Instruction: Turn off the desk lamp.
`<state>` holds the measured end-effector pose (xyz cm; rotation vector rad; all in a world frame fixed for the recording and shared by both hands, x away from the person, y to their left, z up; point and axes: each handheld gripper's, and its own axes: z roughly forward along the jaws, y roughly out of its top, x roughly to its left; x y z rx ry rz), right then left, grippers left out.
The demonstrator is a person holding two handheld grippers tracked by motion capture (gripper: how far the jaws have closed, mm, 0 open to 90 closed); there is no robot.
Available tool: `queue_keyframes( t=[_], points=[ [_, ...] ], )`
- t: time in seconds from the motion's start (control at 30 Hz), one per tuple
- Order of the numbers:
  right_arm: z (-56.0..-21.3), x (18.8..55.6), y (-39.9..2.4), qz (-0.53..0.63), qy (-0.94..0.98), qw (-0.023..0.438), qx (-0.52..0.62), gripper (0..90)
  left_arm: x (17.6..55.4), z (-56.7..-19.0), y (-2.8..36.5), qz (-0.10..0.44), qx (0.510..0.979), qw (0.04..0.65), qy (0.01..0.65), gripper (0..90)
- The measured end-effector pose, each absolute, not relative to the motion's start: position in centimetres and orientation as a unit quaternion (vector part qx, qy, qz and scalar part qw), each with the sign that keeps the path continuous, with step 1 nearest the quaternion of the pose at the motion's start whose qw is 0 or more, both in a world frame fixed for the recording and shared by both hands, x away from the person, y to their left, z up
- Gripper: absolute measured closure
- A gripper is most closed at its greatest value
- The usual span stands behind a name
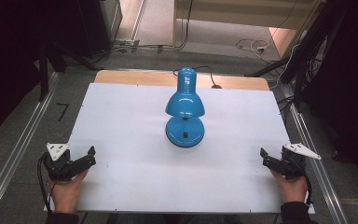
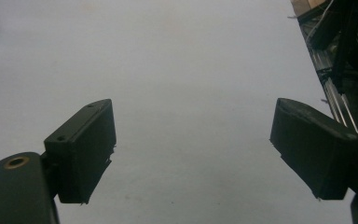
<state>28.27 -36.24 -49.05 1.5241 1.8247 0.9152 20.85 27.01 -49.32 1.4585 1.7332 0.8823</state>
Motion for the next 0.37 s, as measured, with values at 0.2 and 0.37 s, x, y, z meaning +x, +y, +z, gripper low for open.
queue_keyframes(
  t=[0.2,0.37],
  points=[
    [-49.7,28.6,-36.7,0.316,0.686,0.295,0.585,10.2,20.9,-49.3,27.2,0.339,0.562,0.350,0.669,5.4],
    [-50.3,29.1,-36.7,0.302,0.692,0.280,0.592,9.7,20.8,-49.2,27.1,0.339,0.561,0.355,0.667,5.4]
  ],
)
